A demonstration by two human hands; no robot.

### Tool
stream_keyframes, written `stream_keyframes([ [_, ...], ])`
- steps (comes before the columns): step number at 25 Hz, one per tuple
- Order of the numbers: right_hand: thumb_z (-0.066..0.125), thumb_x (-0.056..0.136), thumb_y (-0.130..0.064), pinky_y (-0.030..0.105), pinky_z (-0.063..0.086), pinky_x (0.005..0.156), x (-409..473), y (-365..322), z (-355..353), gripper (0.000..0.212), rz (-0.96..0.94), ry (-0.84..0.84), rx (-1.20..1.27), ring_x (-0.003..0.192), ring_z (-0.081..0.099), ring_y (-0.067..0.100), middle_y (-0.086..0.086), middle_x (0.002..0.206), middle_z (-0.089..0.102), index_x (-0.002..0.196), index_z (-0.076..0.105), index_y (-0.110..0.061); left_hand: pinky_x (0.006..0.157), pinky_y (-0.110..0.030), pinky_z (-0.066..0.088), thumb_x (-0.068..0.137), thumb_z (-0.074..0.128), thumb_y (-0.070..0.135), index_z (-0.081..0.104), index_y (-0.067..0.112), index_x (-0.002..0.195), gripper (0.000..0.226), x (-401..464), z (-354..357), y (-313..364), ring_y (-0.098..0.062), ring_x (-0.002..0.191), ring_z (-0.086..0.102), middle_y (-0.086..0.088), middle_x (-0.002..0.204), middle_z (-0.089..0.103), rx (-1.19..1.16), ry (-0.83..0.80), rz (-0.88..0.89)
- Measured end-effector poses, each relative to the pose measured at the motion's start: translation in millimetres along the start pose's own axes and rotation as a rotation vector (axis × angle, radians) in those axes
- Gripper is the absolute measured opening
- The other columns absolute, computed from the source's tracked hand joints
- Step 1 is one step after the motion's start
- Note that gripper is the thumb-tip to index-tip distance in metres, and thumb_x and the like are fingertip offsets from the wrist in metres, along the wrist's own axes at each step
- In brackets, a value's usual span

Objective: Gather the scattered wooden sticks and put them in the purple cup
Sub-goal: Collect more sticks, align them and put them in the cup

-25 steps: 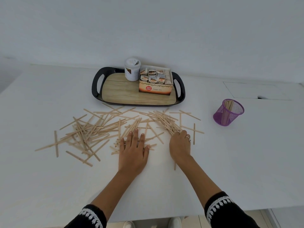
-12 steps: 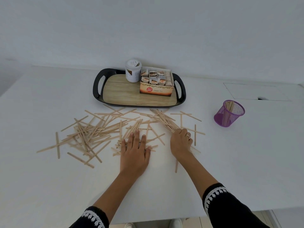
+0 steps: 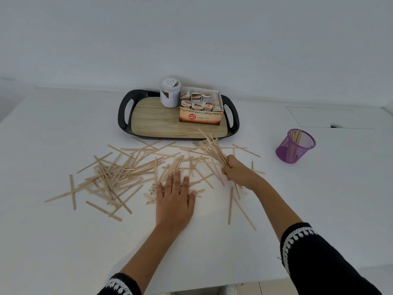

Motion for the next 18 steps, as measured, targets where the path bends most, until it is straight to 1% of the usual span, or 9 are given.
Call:
stream_keyframes([
  [2, 0.036, 0.095, -0.016, 0.028, 0.039, 0.063, -1.3, -1.9, -1.9, 0.009, -0.017, 0.003, 0.049, 0.069, 0.042, 0.014, 0.001, 0.081, 0.045, 0.088, 0.041, -0.018, 0.116, -0.052, 0.011, 0.095, 0.013, 0.047, 0.032, 0.019, 0.148, 0.062, -0.4, 0.4, -0.5, -0.029, 0.145, 0.019, -0.009, 0.157, 0.024, -0.003, 0.000, -0.003],
  [4, 0.043, 0.094, -0.024, 0.025, 0.034, 0.057, -2.1, -5.2, -7.1, 0.016, -0.064, 0.068, 0.023, 0.061, 0.040, 0.011, -0.003, 0.073, 0.044, 0.078, 0.041, -0.023, 0.116, -0.051, 0.010, 0.096, 0.013, 0.047, 0.031, 0.019, 0.148, 0.062, -0.8, 0.8, -1.3, -0.028, 0.146, 0.018, -0.008, 0.158, 0.023, -0.001, -0.001, -0.010],
  [7, 0.055, 0.090, -0.039, 0.022, 0.034, 0.056, -2.6, -11.6, -15.1, 0.028, -0.133, 0.169, 0.016, 0.058, 0.046, 0.008, -0.006, 0.067, 0.049, 0.070, 0.044, -0.024, 0.117, -0.049, 0.008, 0.097, 0.016, 0.046, 0.025, 0.019, 0.150, 0.059, -0.6, 1.5, -2.1, -0.025, 0.147, 0.014, -0.006, 0.159, 0.018, 0.012, -0.006, -0.017],
  [9, 0.060, 0.086, -0.044, 0.021, 0.037, 0.057, -0.6, -12.0, -17.2, 0.032, -0.149, 0.170, 0.068, 0.057, 0.050, 0.008, -0.006, 0.063, 0.052, 0.066, 0.046, -0.024, 0.117, -0.048, 0.007, 0.097, 0.015, 0.045, 0.021, 0.018, 0.151, 0.061, -1.0, -1.8, -3.3, -0.023, 0.147, 0.015, -0.005, 0.159, 0.020, -0.017, 0.009, -0.033],
  [11, 0.063, 0.083, -0.045, 0.021, 0.038, 0.058, 2.2, -9.7, -18.3, 0.033, -0.148, 0.150, 0.113, 0.054, 0.050, 0.005, -0.012, 0.057, 0.050, 0.062, 0.046, -0.025, 0.117, -0.047, 0.006, 0.098, 0.018, 0.042, 0.021, 0.016, 0.151, 0.060, -0.1, -10.7, -6.9, -0.020, 0.146, 0.018, -0.005, 0.157, 0.026, -0.099, 0.051, -0.078],
  [13, 0.065, 0.081, -0.042, 0.021, 0.036, 0.056, 5.8, -5.4, -19.6, 0.035, -0.141, 0.127, 0.149, 0.047, 0.045, 0.000, -0.016, 0.049, 0.045, 0.061, 0.045, -0.023, 0.117, -0.045, 0.013, 0.097, 0.025, 0.039, 0.031, 0.012, 0.147, 0.057, 4.0, -26.8, -7.5, -0.021, 0.142, 0.027, -0.006, 0.151, 0.038, -0.240, 0.146, -0.131],
  [15, 0.066, 0.080, -0.040, 0.022, 0.033, 0.053, 7.8, -1.7, -20.8, 0.035, -0.136, 0.102, 0.197, 0.042, 0.041, -0.001, -0.016, 0.045, 0.041, 0.063, 0.042, -0.021, 0.113, -0.035, 0.021, 0.098, 0.030, 0.038, 0.036, 0.012, 0.143, 0.053, 15.2, -43.9, -0.5, -0.016, 0.136, 0.035, -0.005, 0.145, 0.045, -0.501, 0.228, -0.160],
  [16, 0.067, 0.079, -0.038, 0.022, 0.032, 0.051, 7.7, -1.3, -21.6, 0.034, -0.139, 0.088, 0.230, 0.041, 0.039, 0.000, -0.015, 0.046, 0.040, 0.063, 0.042, -0.021, 0.110, -0.029, 0.025, 0.100, 0.034, 0.038, 0.037, 0.014, 0.143, 0.050, 23.9, -48.9, 6.4, -0.012, 0.134, 0.036, -0.002, 0.143, 0.046, -0.666, 0.229, -0.166],
  [18, 0.067, 0.079, -0.038, 0.021, 0.031, 0.046, 7.9, -0.8, -25.7, 0.034, -0.155, 0.060, 0.325, 0.041, 0.036, 0.004, -0.013, 0.047, 0.039, 0.062, 0.042, -0.021, 0.105, -0.025, 0.032, 0.100, 0.039, 0.039, 0.037, 0.021, 0.143, 0.047, 44.1, -55.3, 26.6, -0.003, 0.129, 0.040, 0.008, 0.139, 0.048, -0.930, 0.181, -0.163],
])
Point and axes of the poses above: each hand's wrist, its own x-axis towards the middle knuckle, its own z-axis out of the palm, y = z × x, the point moved 9 cm from there along x, towards the middle knuckle
